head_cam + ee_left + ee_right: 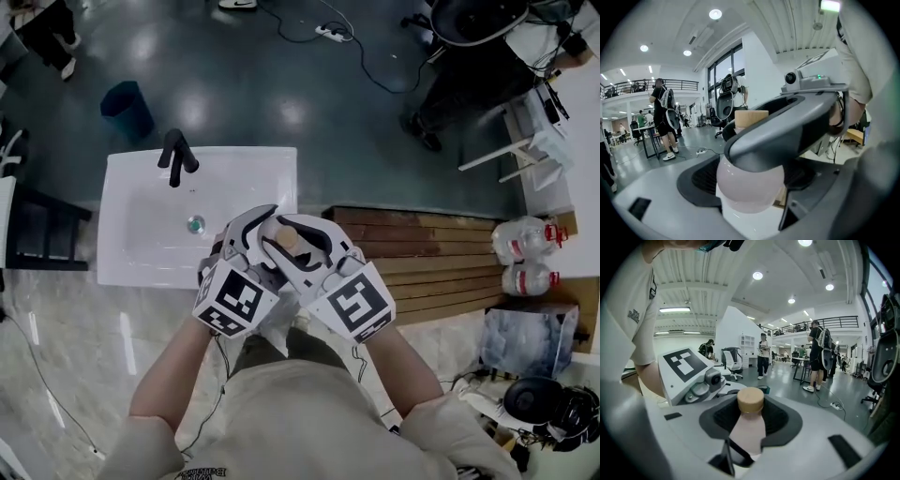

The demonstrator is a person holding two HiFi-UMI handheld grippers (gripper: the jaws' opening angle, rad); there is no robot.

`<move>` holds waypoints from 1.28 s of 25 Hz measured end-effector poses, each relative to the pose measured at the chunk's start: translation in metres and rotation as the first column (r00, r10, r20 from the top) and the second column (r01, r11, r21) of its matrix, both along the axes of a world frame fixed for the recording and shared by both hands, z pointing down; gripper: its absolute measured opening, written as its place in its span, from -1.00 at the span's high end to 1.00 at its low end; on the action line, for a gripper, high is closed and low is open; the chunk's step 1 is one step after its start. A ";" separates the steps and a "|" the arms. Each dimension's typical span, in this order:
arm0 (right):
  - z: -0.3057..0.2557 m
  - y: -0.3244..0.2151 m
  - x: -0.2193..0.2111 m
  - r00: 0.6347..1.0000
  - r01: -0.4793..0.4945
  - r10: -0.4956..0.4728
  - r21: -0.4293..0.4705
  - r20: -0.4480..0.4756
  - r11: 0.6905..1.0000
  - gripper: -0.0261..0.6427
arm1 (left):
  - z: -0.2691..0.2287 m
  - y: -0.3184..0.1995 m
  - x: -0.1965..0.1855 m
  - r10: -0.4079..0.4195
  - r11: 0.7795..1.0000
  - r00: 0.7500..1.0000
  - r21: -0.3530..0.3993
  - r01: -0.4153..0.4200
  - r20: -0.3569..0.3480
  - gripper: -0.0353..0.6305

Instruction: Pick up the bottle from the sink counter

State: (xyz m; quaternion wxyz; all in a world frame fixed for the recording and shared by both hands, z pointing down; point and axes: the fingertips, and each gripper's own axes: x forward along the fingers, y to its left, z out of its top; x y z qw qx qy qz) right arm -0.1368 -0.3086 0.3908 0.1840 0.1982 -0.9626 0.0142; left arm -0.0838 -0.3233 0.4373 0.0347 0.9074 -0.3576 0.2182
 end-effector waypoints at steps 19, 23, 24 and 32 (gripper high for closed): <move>-0.016 0.114 0.012 0.999 0.047 -0.047 -0.040 -0.001 0.998 0.59 | -0.014 0.115 0.015 -0.019 0.998 0.999 -0.066 0.017 -0.026 -0.24; -0.010 0.124 0.017 0.998 0.057 -0.058 -0.059 -0.011 0.997 0.59 | -0.006 0.127 0.020 -0.024 0.996 0.999 -0.088 0.021 -0.025 -0.24; -0.010 0.126 0.019 0.998 0.058 -0.059 -0.062 -0.012 0.996 0.59 | -0.007 0.128 0.022 -0.025 0.996 0.999 -0.092 0.022 -0.024 -0.24; -0.007 0.121 0.022 0.999 0.039 -0.039 -0.083 -0.003 0.996 0.59 | -0.004 0.126 0.024 -0.016 0.994 1.000 -0.109 0.013 -0.020 -0.24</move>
